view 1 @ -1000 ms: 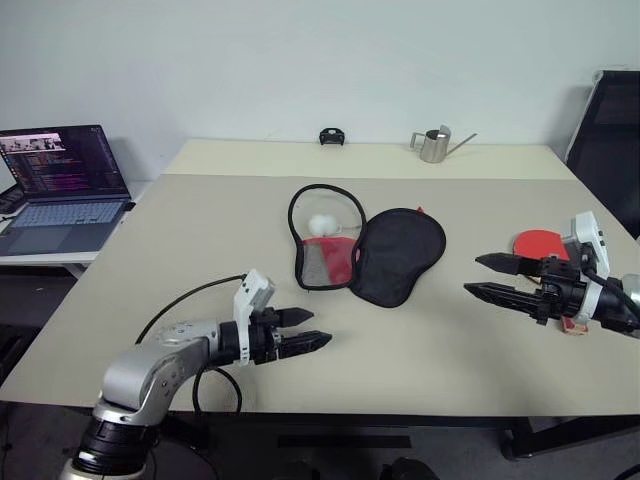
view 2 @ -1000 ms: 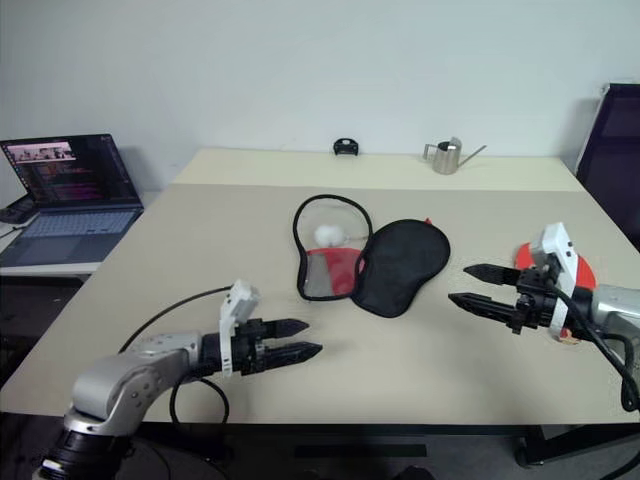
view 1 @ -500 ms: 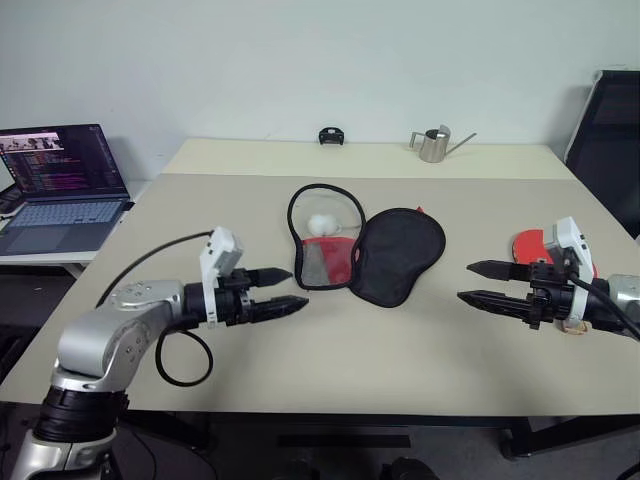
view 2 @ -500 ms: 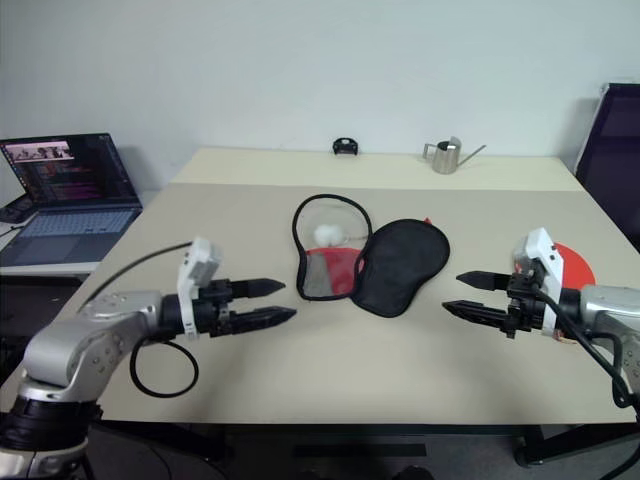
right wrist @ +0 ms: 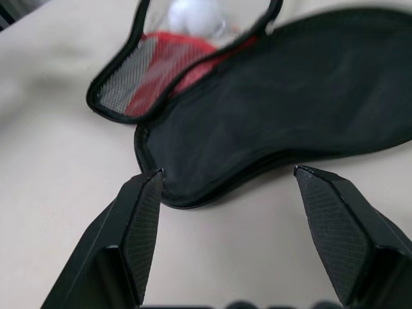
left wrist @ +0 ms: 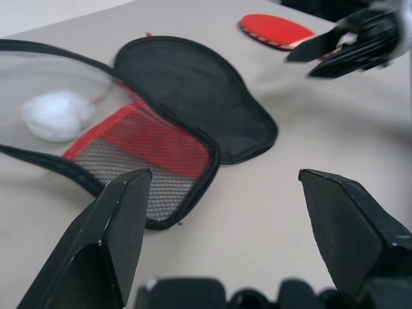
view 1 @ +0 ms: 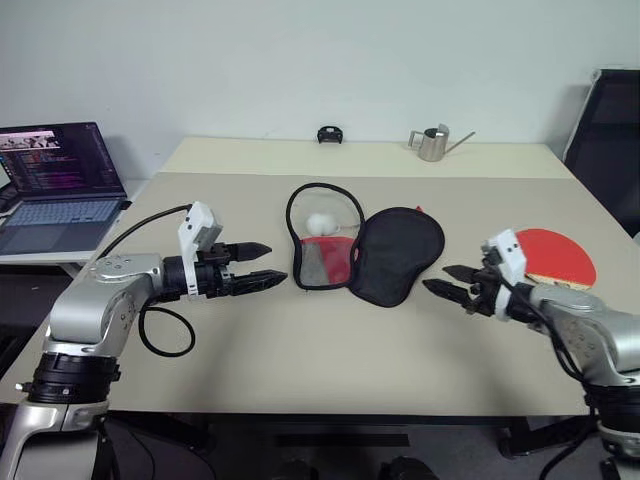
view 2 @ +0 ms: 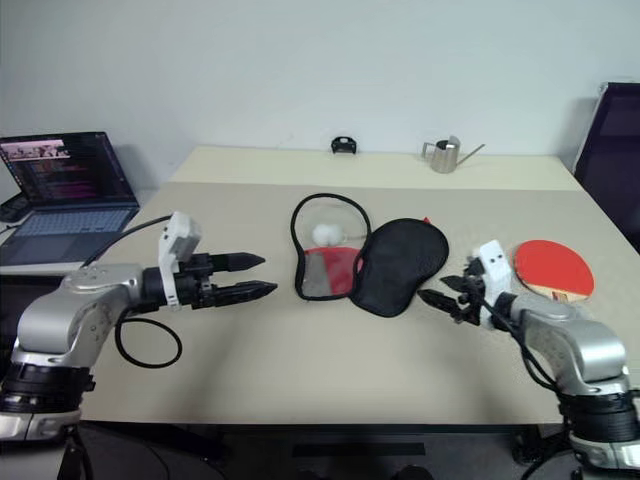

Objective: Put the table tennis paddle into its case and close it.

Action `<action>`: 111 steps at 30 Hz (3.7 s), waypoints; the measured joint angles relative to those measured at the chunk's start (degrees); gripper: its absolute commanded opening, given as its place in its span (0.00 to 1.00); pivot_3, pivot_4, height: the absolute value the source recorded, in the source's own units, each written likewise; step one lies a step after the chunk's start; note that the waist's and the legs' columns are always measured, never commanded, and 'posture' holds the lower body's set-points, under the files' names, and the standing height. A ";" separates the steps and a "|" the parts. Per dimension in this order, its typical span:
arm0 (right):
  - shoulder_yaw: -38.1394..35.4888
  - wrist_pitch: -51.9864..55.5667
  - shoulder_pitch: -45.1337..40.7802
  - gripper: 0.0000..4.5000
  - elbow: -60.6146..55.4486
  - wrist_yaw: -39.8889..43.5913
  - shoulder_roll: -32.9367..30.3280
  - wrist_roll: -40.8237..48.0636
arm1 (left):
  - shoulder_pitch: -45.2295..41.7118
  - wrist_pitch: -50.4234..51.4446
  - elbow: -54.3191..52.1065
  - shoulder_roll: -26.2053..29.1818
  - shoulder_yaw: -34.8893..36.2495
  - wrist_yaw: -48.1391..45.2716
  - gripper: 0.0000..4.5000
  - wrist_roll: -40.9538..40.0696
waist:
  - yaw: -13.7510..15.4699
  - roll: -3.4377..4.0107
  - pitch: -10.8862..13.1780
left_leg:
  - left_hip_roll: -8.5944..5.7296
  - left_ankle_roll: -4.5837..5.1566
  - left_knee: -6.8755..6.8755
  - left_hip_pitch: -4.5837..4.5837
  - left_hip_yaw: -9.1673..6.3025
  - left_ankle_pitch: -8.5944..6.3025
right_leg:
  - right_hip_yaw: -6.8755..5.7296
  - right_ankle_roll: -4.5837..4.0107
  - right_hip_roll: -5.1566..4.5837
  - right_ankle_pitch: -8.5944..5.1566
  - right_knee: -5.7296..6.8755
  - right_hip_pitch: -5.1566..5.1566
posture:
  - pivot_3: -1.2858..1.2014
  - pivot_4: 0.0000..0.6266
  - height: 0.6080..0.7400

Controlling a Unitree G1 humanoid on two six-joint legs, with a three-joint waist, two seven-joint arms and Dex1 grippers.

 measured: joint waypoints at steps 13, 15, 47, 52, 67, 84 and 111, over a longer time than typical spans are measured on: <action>4.69 0.84 -6.23 0.79 12.80 -9.45 9.43 -8.91 | -5.45 -6.35 6.63 -1.31 -2.66 -6.71 0.88 4.32 | -0.59 0.00 0.00 | -0.01 0.01 0.00 0.02 0.03 0.00 | -0.01 0.00 0.03 0.00 0.02 -0.01 | 0.52 0.24 1.00; 4.82 0.56 -6.39 0.79 13.04 -9.16 9.97 -9.46 | -5.52 -6.54 6.65 -1.80 -2.67 -7.22 0.88 4.55 | -0.77 0.00 0.00 | -0.01 0.01 0.00 0.03 0.03 0.00 | 0.00 0.00 0.03 0.00 0.04 0.00 | 0.52 0.24 1.00; 5.17 3.36 -9.31 0.00 15.14 -7.94 17.77 -10.66 | -6.06 -7.67 6.25 -3.32 -4.37 -10.10 0.89 6.24 | -1.55 0.00 0.00 | 0.02 0.01 0.00 0.02 0.00 0.00 | 0.02 0.00 0.07 0.00 0.07 -0.04 | 0.52 0.24 1.00; 4.07 6.22 -7.26 0.00 11.51 -8.27 17.59 -9.49 | -6.03 -7.39 4.92 -3.30 -4.37 -10.16 0.89 6.16 | -1.56 0.00 0.00 | 0.02 0.01 -0.01 0.03 0.00 0.00 | 0.02 0.00 0.07 0.00 0.07 -0.04 | 0.52 0.24 1.00; 0.95 13.27 -5.02 0.00 4.89 -7.35 11.66 -5.84 | -5.96 -6.83 2.79 -3.32 -5.90 -11.15 0.89 6.13 | -1.52 0.00 0.00 | 0.01 0.02 -0.01 0.02 0.00 0.00 | 0.02 0.00 0.08 0.00 0.06 -0.03 | 0.52 0.24 1.00; 6.53 8.79 -8.95 0.00 14.91 4.86 -2.61 -8.43 | -6.50 -6.06 0.52 -4.95 -9.36 -12.32 0.89 6.13 | -1.47 -0.02 0.02 | 0.01 0.03 0.00 0.02 0.03 -0.01 | 0.02 0.00 0.08 0.00 0.03 -0.01 | 0.52 0.24 1.00; 12.36 -5.50 -22.63 0.00 42.15 16.64 -3.85 -20.29 | -8.08 -4.67 -0.68 -7.15 -10.61 -11.24 0.89 6.02 | -1.45 -0.03 0.03 | 0.01 0.02 0.01 0.01 0.03 0.00 | 0.02 0.00 0.07 0.00 0.03 -0.01 | 0.52 0.24 1.00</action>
